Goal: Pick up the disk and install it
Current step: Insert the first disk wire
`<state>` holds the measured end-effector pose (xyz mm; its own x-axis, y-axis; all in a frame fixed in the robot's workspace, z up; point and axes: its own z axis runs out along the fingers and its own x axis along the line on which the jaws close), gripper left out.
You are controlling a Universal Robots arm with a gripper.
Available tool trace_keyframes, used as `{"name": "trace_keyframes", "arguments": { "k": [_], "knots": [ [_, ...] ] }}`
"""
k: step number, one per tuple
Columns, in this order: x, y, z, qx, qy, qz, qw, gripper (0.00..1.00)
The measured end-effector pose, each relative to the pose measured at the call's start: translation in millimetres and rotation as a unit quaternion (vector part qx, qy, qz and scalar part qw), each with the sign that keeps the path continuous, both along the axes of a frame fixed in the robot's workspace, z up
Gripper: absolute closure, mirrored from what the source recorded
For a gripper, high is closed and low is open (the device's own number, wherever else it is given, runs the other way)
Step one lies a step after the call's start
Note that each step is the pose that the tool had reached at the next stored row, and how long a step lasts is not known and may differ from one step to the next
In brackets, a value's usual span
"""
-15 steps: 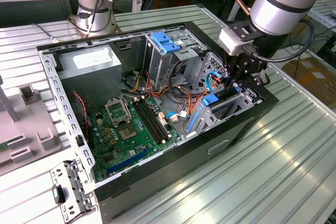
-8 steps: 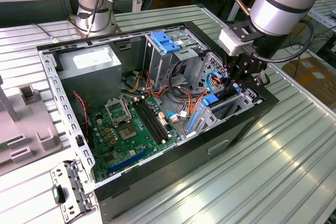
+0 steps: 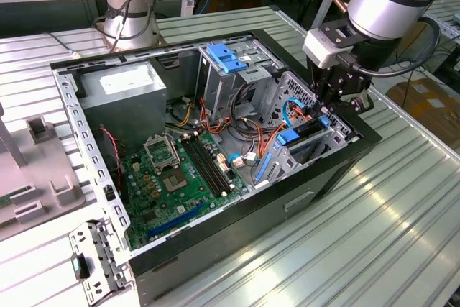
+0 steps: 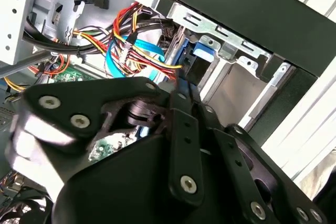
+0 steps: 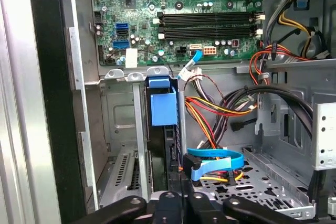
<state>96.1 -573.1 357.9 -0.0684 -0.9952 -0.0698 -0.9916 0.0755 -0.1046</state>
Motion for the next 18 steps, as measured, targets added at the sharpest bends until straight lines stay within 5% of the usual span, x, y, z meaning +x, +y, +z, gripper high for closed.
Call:
{"name": "trace_keyframes", "arguments": {
  "k": [2,4,7,13,18],
  "knots": [
    [0.8,0.1,-1.1,0.0001,0.0015,0.000,1.00000,0.89],
    [3.7,-0.9,-4.5,-0.0001,0.0068,0.000,0.99998,0.89],
    [7.4,-2.1,-6.9,0.0001,0.0111,0.000,0.99994,0.89],
    [12.8,-2.1,-10.9,0.0001,0.0173,0.000,0.99985,0.89],
    [13.9,-2.1,-12.9,0.0000,0.0192,0.000,0.99981,0.89]
  ]
}}
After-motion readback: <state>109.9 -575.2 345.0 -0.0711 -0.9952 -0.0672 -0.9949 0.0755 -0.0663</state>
